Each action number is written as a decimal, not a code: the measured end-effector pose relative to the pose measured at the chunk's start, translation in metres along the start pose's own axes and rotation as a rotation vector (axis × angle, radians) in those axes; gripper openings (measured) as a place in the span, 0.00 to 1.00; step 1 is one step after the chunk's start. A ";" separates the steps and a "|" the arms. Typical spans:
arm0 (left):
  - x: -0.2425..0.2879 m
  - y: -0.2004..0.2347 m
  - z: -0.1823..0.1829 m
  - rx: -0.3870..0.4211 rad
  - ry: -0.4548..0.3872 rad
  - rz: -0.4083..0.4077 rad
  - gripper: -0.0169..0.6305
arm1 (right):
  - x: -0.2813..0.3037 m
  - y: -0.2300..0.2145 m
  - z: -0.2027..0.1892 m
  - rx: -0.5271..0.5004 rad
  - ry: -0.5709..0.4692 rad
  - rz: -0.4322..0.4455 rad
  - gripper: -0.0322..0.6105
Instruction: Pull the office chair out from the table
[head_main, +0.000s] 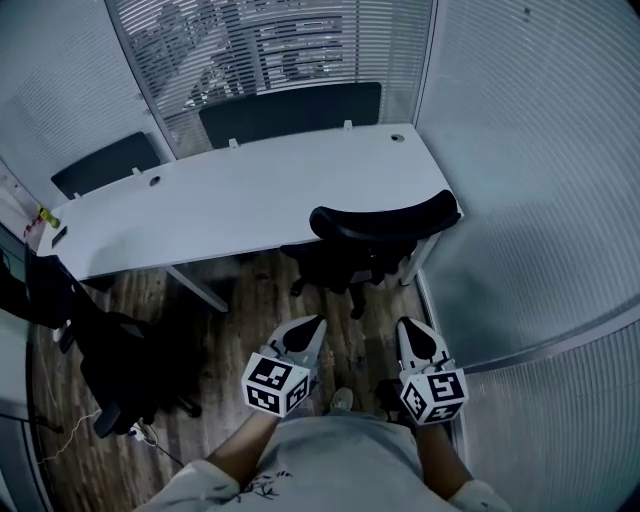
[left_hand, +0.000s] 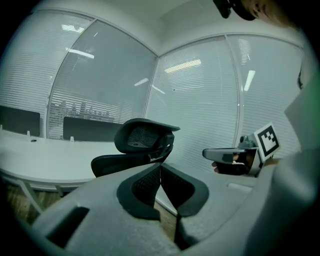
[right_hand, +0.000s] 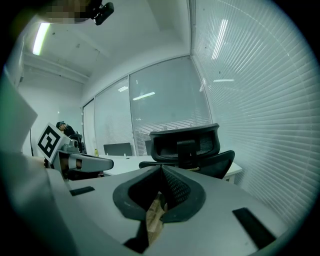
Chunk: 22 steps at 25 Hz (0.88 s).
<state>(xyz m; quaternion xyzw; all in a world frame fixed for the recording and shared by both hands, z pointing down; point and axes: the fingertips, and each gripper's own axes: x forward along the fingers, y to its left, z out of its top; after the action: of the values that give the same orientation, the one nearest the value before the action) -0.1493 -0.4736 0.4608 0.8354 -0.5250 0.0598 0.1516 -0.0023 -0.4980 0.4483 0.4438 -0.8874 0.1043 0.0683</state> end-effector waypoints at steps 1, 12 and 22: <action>0.002 0.001 0.001 0.001 -0.001 0.003 0.05 | 0.002 -0.003 0.002 0.000 -0.004 -0.001 0.06; 0.020 0.013 0.000 0.004 0.025 0.019 0.05 | 0.018 -0.013 0.005 0.020 0.000 0.005 0.06; 0.046 0.043 0.023 0.054 0.006 0.029 0.05 | 0.045 -0.033 0.016 0.024 -0.011 -0.045 0.06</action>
<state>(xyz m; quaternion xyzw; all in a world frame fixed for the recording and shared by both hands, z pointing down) -0.1690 -0.5380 0.4596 0.8313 -0.5347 0.0787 0.1296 -0.0032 -0.5559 0.4469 0.4651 -0.8762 0.1109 0.0607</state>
